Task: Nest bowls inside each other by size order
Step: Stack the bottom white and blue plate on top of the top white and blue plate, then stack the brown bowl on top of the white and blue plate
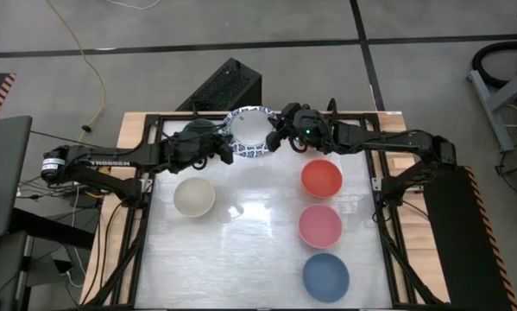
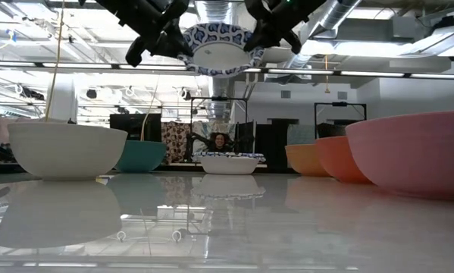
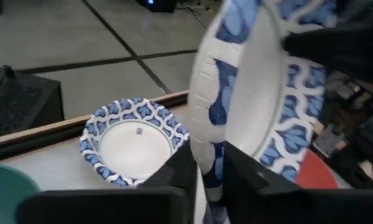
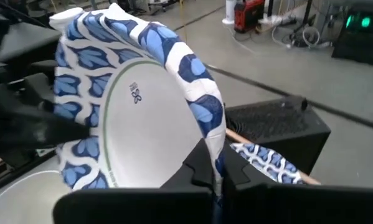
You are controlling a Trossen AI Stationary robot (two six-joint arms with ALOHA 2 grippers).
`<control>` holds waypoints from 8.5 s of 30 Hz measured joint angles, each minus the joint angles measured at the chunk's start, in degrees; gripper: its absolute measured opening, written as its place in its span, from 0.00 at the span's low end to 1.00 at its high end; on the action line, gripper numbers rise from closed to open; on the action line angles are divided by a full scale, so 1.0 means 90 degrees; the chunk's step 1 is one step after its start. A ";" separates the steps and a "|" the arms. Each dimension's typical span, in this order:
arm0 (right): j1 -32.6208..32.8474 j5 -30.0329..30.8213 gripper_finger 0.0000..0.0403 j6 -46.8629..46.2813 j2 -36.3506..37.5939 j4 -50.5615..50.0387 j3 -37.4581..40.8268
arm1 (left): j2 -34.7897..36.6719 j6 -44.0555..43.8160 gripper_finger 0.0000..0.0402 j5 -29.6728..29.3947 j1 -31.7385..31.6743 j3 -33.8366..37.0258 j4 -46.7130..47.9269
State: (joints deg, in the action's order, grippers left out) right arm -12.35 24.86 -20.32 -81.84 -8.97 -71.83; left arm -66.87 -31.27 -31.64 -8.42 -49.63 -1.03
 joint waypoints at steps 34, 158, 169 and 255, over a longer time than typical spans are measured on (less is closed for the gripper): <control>-0.1941 -0.1973 0.01 -0.3161 -0.1442 0.0014 0.0002 | 0.0733 0.0501 0.74 0.0100 -0.0651 0.0000 0.1304; -0.1965 -0.0097 0.63 -0.2724 0.0599 -0.5011 0.0002 | 0.0726 -0.0357 0.74 0.2546 -0.0658 -0.0002 0.1888; -0.2734 -0.0151 0.63 -0.2595 0.0628 -0.6201 0.0122 | 0.0726 -0.0824 0.74 0.2604 -0.0658 -0.0002 0.1887; -0.2685 -0.2119 0.01 -0.2684 0.0386 -0.3032 -0.0006 | 0.1113 -0.0935 0.74 0.3145 -0.0811 -0.0010 0.1880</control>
State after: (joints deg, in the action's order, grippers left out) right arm -36.52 5.79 -44.48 -78.37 -36.25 -71.88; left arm -56.85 -39.68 -3.33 -15.72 -49.71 15.89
